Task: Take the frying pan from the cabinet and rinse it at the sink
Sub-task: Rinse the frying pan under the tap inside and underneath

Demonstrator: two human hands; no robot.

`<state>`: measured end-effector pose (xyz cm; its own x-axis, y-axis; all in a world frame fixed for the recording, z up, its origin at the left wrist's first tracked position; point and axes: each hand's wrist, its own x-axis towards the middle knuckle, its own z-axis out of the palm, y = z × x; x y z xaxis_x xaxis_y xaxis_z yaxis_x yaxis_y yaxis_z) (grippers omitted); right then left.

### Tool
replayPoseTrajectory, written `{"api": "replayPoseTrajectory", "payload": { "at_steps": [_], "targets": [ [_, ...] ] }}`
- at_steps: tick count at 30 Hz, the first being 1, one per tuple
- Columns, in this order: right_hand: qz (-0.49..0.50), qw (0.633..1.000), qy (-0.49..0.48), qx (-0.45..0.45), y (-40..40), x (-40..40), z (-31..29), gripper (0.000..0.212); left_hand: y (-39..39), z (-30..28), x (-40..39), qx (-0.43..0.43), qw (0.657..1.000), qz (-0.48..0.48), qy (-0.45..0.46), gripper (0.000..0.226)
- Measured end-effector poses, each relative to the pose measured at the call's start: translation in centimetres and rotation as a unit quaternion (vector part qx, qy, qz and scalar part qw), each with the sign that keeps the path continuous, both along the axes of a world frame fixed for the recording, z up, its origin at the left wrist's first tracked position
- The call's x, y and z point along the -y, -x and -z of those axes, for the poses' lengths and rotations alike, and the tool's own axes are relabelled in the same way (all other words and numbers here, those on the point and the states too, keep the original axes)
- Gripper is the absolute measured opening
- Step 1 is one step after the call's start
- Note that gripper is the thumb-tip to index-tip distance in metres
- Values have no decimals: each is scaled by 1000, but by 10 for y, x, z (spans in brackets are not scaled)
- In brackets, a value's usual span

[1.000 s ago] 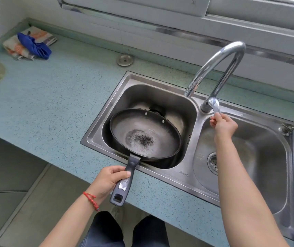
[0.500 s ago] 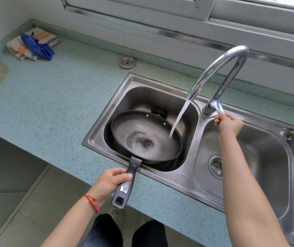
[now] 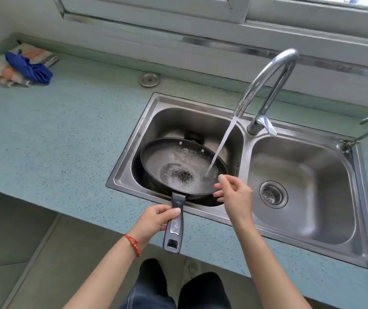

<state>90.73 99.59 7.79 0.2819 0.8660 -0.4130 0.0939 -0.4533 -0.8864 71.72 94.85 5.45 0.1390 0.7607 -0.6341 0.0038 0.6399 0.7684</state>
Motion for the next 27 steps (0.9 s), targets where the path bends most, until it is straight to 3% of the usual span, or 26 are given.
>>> {"api": "replayPoseTrajectory", "payload": {
  "at_steps": [5, 8, 11, 15, 18, 23, 24, 27],
  "targets": [
    [-114, 989, 68, 62, 60, 62, -18, 36, 0, 8, -8, 21, 1000, 14, 6, 17],
    [-146, 977, 127, 95, 77, 71, -21, 39, 0, 11, -12, 51, 998, 24, 18, 33],
    [-137, 975, 162, 61, 88, 68, -21, 46, 0, 16, -14, 79, 996, 14, 34, 30],
    [-87, 979, 175, -52, 95, 66, -23, 14, 2, 20, -13, 101, 994, 1, 37, 15],
    [-67, 986, 149, -46, 97, 69, -25, 36, 2, 19, -9, 112, 993, -5, 26, 13],
    [-52, 989, 127, -59, 97, 73, -27, 39, 0, 15, -4, 125, 992, -21, 16, 15],
    [-53, 989, 124, -64, 97, 74, -28, 37, 0, 14, -3, 130, 991, -31, 11, 16],
    [-61, 989, 117, -65, 98, 82, -33, 29, 1, 11, 2, 136, 990, -45, -2, 46]
  ]
}}
